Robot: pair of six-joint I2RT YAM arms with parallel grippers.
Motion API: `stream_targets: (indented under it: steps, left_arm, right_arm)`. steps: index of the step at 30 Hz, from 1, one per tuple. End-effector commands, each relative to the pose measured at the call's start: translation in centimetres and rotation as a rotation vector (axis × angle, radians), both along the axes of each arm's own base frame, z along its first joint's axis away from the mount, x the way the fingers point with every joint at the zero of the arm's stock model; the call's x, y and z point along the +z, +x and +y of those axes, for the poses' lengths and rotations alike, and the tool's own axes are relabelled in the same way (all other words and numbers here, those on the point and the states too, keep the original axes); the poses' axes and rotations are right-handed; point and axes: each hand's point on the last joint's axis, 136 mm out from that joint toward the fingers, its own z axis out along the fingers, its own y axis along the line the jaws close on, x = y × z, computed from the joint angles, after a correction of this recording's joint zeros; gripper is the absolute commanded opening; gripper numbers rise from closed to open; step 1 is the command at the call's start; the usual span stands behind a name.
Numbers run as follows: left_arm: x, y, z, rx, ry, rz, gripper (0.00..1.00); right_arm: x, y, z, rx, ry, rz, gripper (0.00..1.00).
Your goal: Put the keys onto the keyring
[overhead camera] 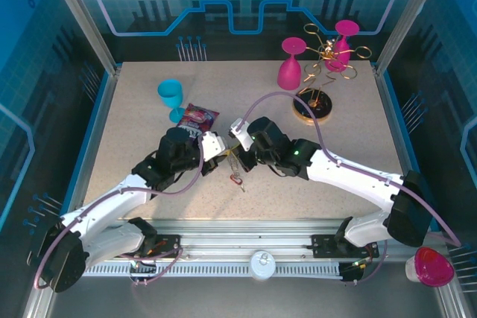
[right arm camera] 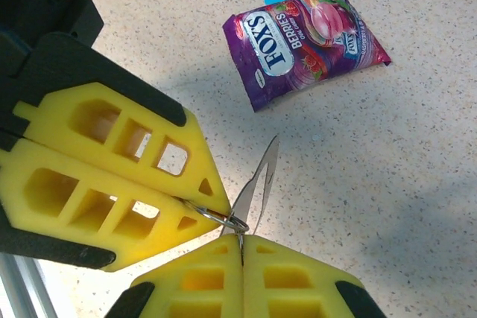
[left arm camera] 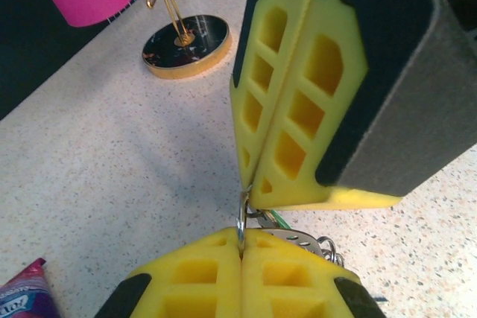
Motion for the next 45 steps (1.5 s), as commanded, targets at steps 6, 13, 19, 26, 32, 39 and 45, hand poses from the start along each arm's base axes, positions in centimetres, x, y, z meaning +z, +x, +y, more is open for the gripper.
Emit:
stream_targets:
  steps: [6,13,19,26,32,39,45]
  left_arm:
    - [2.4,0.0,-0.1,0.007,-0.067,-0.103,0.0]
    - [2.7,-0.1,0.1,0.008,-0.072,-0.135,0.0]
    - [2.8,-0.1,0.2,0.014,-0.071,-0.153,0.0]
    - [3.0,0.0,0.4,0.025,-0.074,-0.171,0.0]
    - [3.3,-0.1,0.4,0.023,-0.086,-0.186,0.0]
    - [3.2,-0.1,0.3,0.02,-0.086,-0.184,0.0]
    - [3.2,0.0,0.4,0.025,-0.086,-0.183,0.0]
  right_arm:
    - [0.3,0.9,-1.4,-0.086,0.064,0.036,0.0]
    - [0.3,0.9,-1.4,-0.102,0.128,0.072,0.0]
    - [0.4,1.1,-1.5,-0.12,0.189,0.106,0.0]
    - [0.7,1.3,-1.3,-0.144,0.257,0.141,0.0]
    - [0.4,1.5,-1.1,-0.169,0.339,0.202,0.0]
    - [-0.2,1.6,-1.5,-0.188,0.418,0.263,0.0]
    - [-0.2,1.7,-2.0,-0.206,0.432,0.271,0.0]
